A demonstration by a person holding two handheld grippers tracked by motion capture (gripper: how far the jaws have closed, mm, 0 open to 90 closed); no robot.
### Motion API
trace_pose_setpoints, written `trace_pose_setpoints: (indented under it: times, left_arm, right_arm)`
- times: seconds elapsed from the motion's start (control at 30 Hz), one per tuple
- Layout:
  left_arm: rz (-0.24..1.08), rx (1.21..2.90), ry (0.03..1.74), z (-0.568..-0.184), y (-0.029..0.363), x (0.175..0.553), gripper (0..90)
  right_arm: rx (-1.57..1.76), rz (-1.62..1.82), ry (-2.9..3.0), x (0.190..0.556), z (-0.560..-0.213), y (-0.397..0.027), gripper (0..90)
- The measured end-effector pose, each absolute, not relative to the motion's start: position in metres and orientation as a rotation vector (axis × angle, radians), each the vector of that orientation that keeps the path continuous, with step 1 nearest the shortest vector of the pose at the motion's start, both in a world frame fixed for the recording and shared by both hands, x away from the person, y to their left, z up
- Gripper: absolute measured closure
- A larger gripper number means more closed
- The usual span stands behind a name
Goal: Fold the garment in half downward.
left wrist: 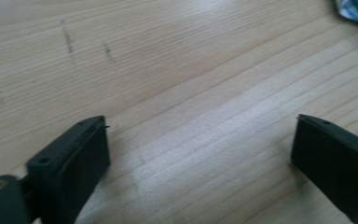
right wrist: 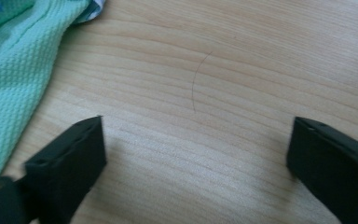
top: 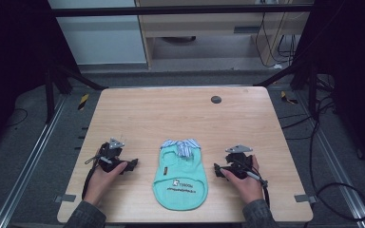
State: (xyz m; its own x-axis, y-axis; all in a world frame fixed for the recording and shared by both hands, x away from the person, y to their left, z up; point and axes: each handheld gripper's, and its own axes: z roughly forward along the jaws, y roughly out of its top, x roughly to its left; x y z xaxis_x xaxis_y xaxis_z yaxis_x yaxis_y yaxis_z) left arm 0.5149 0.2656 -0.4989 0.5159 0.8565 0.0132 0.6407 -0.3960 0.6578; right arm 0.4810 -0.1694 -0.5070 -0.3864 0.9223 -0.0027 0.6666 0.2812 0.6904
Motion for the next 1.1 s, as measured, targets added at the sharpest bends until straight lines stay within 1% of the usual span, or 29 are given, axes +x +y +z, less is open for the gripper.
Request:
trace_pose_setpoints:
  times: [0.03, 0.13, 0.2, 0.23, 0.27, 0.3, 0.33, 0.37, 0.4, 0.43, 0.47, 0.5, 0.53, 0.57, 0.7, 0.73, 0.8, 0.83, 0.87, 0.9, 0.93, 1.03, 1.1]
  left_arm:
    - [0.439, 2.18, 1.196, -0.497, 0.261, 0.517, 6.7]
    - [0.39, 2.235, 1.173, -0.494, 0.253, 0.522, 8.4]
    - [0.318, 2.233, 1.17, -0.489, 0.247, 0.527, 10.2]
    - [0.318, 2.233, 1.17, -0.489, 0.247, 0.527, 11.1]
    - [0.262, 2.227, 1.176, -0.483, 0.242, 0.533, 12.9]
    - [0.262, 2.227, 1.176, -0.483, 0.242, 0.533, 13.0]
    - [0.24, 2.243, 1.167, -0.479, 0.237, 0.537, 14.1]
    - [0.242, 2.252, 1.163, -0.476, 0.234, 0.54, 14.1]
    - [0.239, 2.262, 1.155, -0.472, 0.228, 0.544, 15.4]
    - [0.235, 2.281, 1.141, -0.469, 0.223, 0.548, 15.8]
    - [0.257, 2.311, 1.118, -0.463, 0.213, 0.554, 17.2]
    - [0.257, 2.311, 1.118, -0.463, 0.213, 0.554, 19.3]
    - [0.274, 2.332, 1.102, -0.459, 0.206, 0.559, 19.3]
    - [0.27, 2.346, 1.084, -0.454, 0.197, 0.564, 22.2]
    - [0.243, 2.327, 1.079, -0.447, 0.182, 0.574, 34.9]
    - [0.24, 2.324, 1.081, -0.446, 0.18, 0.575, 37.7]
    - [0.224, 2.326, 1.077, -0.447, 0.174, 0.579, 44.9]
    - [0.223, 2.332, 1.082, -0.448, 0.172, 0.581, 45.8]
    - [0.224, 2.333, 1.084, -0.448, 0.17, 0.582, 48.8]
    - [0.224, 2.333, 1.084, -0.448, 0.17, 0.582, 50.9]
    - [0.214, 2.335, 1.095, -0.451, 0.167, 0.587, 52.2]
    - [0.21, 2.334, 1.097, -0.455, 0.161, 0.59, 54.2]
    - [0.213, 2.342, 1.094, -0.456, 0.159, 0.591, 54.5]
  right_arm:
    - [1.424, 0.84, 2.207, 0.484, -0.502, -0.17, 13.3]
    - [1.404, 0.777, 2.294, 0.49, -0.495, -0.167, 17.4]
    - [1.382, 0.734, 2.339, 0.497, -0.489, -0.165, 21.6]
    - [1.377, 0.721, 2.354, 0.501, -0.486, -0.164, 23.5]
    - [1.38, 0.716, 2.376, 0.506, -0.481, -0.162, 26.6]
    - [1.38, 0.716, 2.376, 0.506, -0.481, -0.162, 26.6]
    - [1.374, 0.706, 2.404, 0.514, -0.475, -0.157, 31.1]
    - [1.374, 0.706, 2.404, 0.514, -0.475, -0.157, 31.1]
    - [1.368, 0.708, 2.414, 0.517, -0.472, -0.156, 33.9]
    - [1.356, 0.714, 2.441, 0.527, -0.465, -0.149, 39.3]
    - [1.35, 0.713, 2.451, 0.53, -0.463, -0.146, 41.5]
    - [1.35, 0.713, 2.451, 0.53, -0.463, -0.146, 41.5]
    - [1.342, 0.718, 2.462, 0.534, -0.461, -0.142, 43.4]
    - [1.327, 0.725, 2.486, 0.54, -0.456, -0.133, 48.9]
    - [1.266, 0.723, 2.524, 0.551, -0.449, -0.113, 58.8]
    - [1.258, 0.73, 2.533, 0.554, -0.449, -0.108, 62.7]
    - [1.247, 0.739, 2.54, 0.558, -0.448, -0.1, 66.7]
    - [1.229, 0.745, 2.539, 0.56, -0.447, -0.099, 68.7]
    - [1.242, 0.757, 2.533, 0.563, -0.447, -0.095, 70.7]
    - [1.242, 0.757, 2.533, 0.563, -0.447, -0.095, 70.7]
    - [1.254, 0.778, 2.53, 0.568, -0.448, -0.092, 74.0]
    - [1.271, 0.801, 2.53, 0.575, -0.452, -0.089, 74.1]
    - [1.277, 0.81, 2.526, 0.579, -0.457, -0.086, 72.0]
